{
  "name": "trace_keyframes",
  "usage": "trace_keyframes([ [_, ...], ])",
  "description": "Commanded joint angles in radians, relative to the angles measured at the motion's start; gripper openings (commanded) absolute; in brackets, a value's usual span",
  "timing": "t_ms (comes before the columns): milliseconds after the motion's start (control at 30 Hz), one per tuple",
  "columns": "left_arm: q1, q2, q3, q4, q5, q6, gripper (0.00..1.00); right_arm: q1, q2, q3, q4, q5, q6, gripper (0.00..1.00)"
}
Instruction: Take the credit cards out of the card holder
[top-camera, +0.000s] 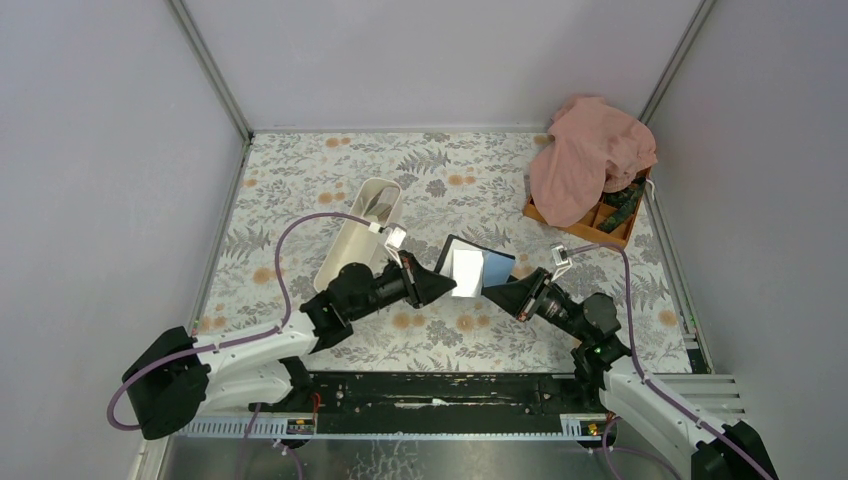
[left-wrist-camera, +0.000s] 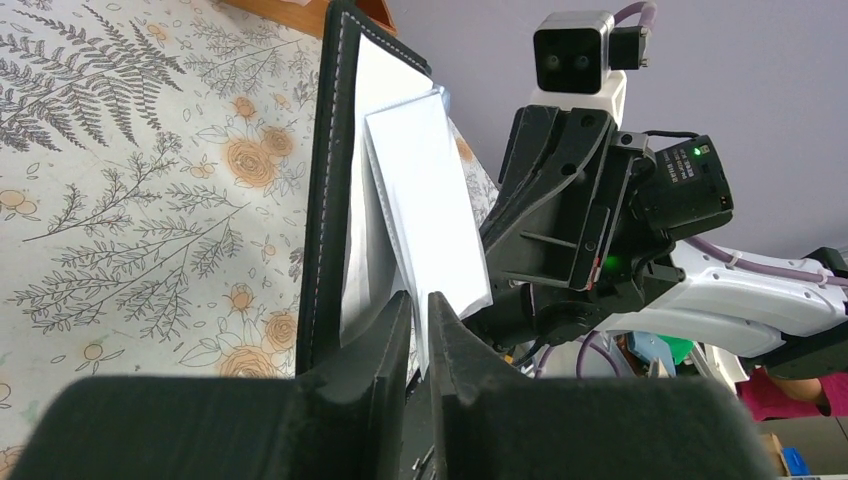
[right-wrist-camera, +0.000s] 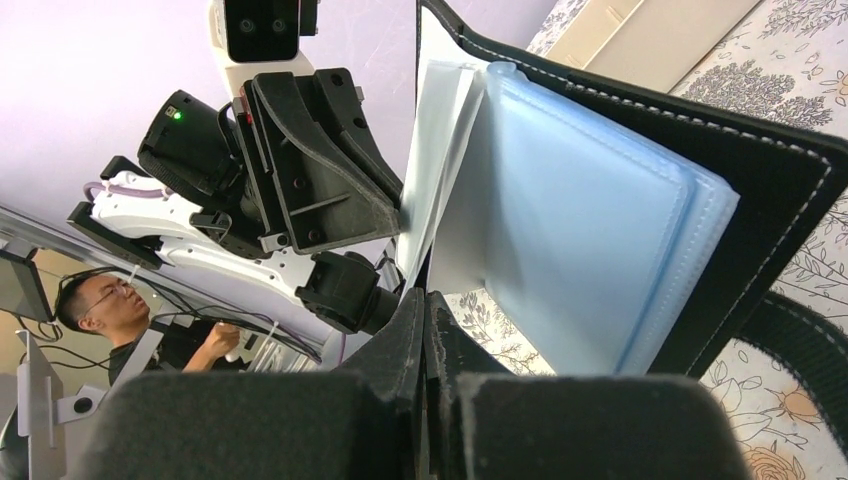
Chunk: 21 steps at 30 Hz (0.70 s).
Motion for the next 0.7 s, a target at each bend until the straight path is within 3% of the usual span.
trace_keyframes([
  [0, 0.003, 0.006, -0.007, 0.045, -0.015, 0.015, 0.15, -0.002, -0.015, -0.056, 0.022, -0.014, -0.010, 0.00],
  [100, 0.002, 0.003, -0.010, 0.044, -0.023, 0.015, 0.00, -0.002, -0.022, -0.055, 0.009, -0.014, -0.014, 0.00],
  [333, 0.003, 0.006, 0.015, 0.011, -0.029, 0.046, 0.00, -0.002, -0.039, -0.038, -0.098, 0.006, -0.067, 0.00],
  [367, 0.003, 0.011, 0.026, -0.004, -0.027, 0.054, 0.00, -0.002, -0.043, -0.030, -0.131, 0.021, -0.079, 0.06],
  [400, 0.002, 0.018, 0.041, -0.020, -0.028, 0.063, 0.00, -0.002, -0.050, -0.019, -0.185, 0.043, -0.096, 0.24],
  [433, 0.002, 0.027, 0.055, -0.038, -0.029, 0.071, 0.00, -0.001, -0.057, -0.004, -0.247, 0.064, -0.121, 0.37],
  [500, 0.003, 0.047, 0.083, -0.071, -0.031, 0.082, 0.00, -0.001, -0.070, 0.034, -0.375, 0.097, -0.173, 0.52],
  [667, 0.004, 0.105, 0.127, -0.110, -0.023, 0.099, 0.00, -0.002, -0.091, 0.119, -0.629, 0.179, -0.257, 0.58],
])
